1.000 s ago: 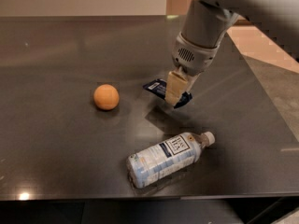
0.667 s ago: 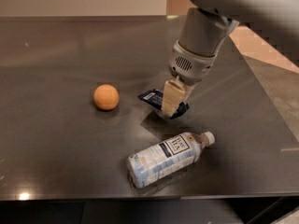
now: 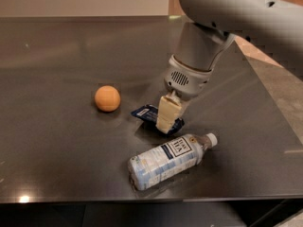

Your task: Move rxbar blueberry near blue plastic bottle

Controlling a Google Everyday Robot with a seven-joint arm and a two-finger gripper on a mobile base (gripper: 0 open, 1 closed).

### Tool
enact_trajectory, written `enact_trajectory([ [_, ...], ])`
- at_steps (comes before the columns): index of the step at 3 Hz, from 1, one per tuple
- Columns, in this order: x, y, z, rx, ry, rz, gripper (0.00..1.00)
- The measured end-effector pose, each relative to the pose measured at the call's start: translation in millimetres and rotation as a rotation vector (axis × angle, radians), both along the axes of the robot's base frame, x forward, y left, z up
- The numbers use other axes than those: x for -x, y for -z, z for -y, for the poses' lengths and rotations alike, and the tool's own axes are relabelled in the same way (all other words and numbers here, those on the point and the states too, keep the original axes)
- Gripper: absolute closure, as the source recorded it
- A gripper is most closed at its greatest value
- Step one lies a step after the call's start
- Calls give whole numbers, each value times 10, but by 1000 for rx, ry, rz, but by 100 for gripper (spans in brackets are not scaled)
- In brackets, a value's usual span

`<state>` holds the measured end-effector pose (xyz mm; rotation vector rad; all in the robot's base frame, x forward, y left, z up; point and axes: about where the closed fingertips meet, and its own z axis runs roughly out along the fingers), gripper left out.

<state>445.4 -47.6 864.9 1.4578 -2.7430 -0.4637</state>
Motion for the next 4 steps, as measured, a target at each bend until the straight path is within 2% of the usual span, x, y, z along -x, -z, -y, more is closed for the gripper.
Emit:
enact_trajectory([
  [1,66,44,-11,-3,-13,-11,58],
  [3,41,32,-41,-10,-10,7,12],
  [4,33,27,-53,-13,-9,14,0],
])
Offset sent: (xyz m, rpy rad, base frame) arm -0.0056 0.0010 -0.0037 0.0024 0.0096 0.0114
